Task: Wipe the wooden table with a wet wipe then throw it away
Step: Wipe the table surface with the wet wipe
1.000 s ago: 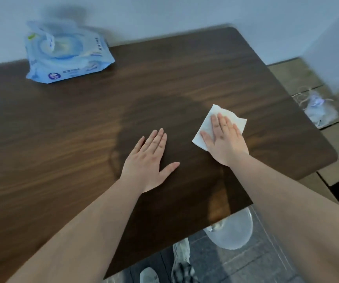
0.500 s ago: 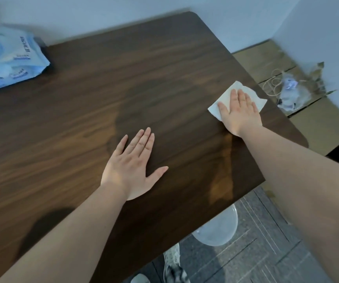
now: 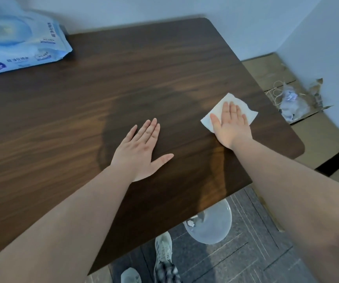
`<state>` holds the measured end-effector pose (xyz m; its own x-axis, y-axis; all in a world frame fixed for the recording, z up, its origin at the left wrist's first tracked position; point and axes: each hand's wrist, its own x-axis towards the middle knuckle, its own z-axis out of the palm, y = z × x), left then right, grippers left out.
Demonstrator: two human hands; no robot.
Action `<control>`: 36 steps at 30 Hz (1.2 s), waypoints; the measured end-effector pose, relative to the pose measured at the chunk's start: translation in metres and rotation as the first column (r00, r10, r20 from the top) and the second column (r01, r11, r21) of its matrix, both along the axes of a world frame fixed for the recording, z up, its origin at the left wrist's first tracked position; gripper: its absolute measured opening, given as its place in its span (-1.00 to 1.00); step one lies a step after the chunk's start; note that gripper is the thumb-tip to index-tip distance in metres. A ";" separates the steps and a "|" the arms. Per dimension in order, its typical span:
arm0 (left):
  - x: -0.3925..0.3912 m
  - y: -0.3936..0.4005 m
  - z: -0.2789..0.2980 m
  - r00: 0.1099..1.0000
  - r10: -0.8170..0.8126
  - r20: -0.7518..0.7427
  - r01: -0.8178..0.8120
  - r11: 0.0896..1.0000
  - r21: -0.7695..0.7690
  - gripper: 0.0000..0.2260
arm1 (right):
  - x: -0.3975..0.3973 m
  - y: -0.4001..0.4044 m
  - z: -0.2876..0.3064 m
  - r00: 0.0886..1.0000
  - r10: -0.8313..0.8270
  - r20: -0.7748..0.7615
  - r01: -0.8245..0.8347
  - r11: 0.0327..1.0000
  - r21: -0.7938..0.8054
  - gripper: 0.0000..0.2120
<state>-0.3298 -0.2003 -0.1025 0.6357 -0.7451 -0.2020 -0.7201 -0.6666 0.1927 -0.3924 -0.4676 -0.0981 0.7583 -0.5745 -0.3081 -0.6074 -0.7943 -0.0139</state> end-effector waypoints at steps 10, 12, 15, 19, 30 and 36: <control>-0.001 0.186 0.018 0.909 0.414 -0.047 -0.412 0.910 0.050 -0.15 | 0.027 0.167 0.006 0.889 0.459 -0.008 -0.458 0.888 0.026 -0.34; -0.008 0.233 0.019 0.867 0.495 -0.048 -0.494 0.869 0.027 -0.14 | 0.038 0.216 0.005 0.831 0.556 -0.006 -0.555 0.830 0.052 -0.36; -0.027 0.299 0.017 0.824 0.566 -0.023 -0.563 0.823 0.075 -0.14 | 0.051 0.294 0.004 0.733 0.680 0.030 -0.680 0.729 0.085 -0.37; -0.060 0.379 0.012 0.725 0.688 0.043 -0.687 0.717 0.116 -0.08 | 0.068 0.389 0.003 0.610 0.791 0.051 -0.789 0.601 0.124 -0.37; -0.090 0.481 0.006 0.413 0.904 0.112 -0.907 0.398 0.134 0.05 | 0.104 0.601 -0.012 0.340 0.930 0.142 -0.936 0.321 0.146 -0.34; -0.090 0.483 0.005 0.353 0.929 0.108 -0.935 0.353 0.017 0.06 | 0.111 0.680 -0.012 0.264 0.942 0.207 -0.960 0.236 0.153 -0.37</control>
